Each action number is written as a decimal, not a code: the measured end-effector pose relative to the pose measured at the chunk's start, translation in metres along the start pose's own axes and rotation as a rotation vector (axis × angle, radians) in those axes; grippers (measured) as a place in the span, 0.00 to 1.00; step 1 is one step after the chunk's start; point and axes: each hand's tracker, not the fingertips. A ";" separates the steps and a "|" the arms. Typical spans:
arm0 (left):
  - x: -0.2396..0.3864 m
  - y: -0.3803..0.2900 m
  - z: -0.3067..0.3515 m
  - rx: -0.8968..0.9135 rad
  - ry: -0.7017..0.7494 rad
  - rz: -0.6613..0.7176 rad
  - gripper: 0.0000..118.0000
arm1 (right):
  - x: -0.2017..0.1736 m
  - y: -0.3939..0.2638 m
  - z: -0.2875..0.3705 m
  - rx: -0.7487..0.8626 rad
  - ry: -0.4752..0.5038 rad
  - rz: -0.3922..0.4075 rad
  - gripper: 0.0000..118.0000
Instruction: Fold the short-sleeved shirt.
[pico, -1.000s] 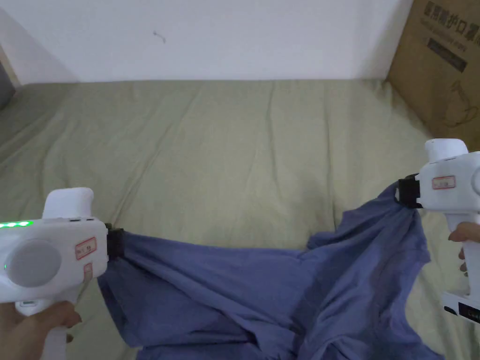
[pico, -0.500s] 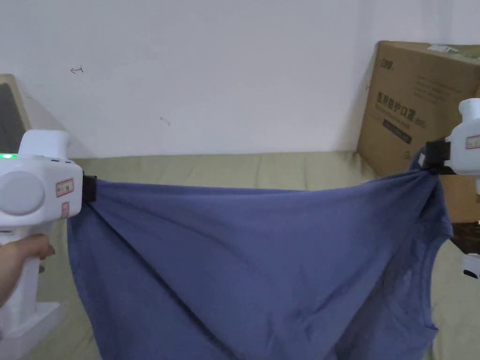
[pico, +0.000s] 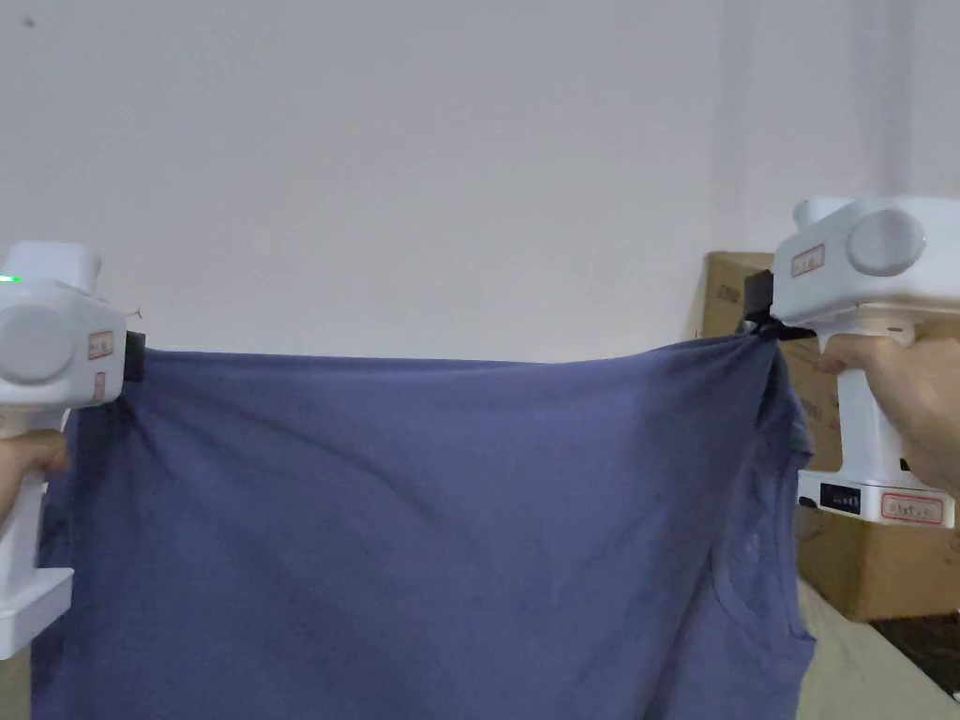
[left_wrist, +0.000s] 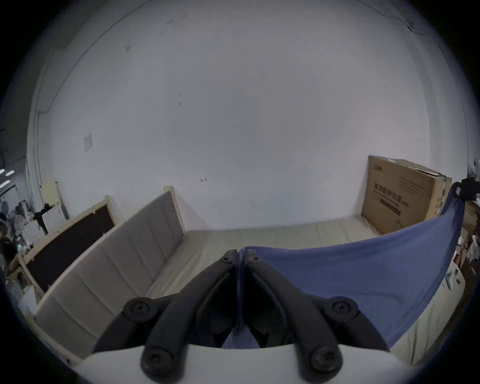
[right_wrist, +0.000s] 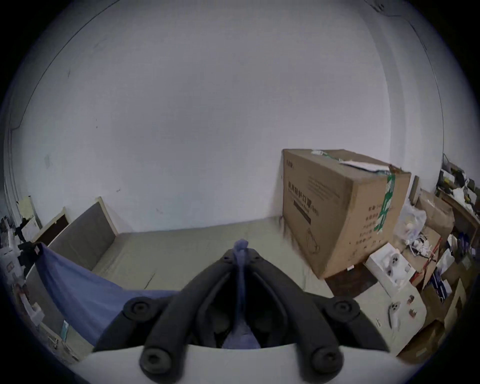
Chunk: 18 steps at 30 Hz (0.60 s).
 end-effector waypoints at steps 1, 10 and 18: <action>0.000 0.011 -0.009 0.013 0.011 0.003 0.02 | -0.003 0.012 -0.008 0.007 0.000 -0.015 0.02; -0.003 0.101 -0.074 0.171 0.097 0.014 0.02 | -0.033 0.105 -0.041 0.175 -0.014 -0.016 0.02; 0.008 0.071 -0.117 0.204 0.146 -0.020 0.02 | -0.045 0.085 -0.074 0.132 -0.054 0.083 0.02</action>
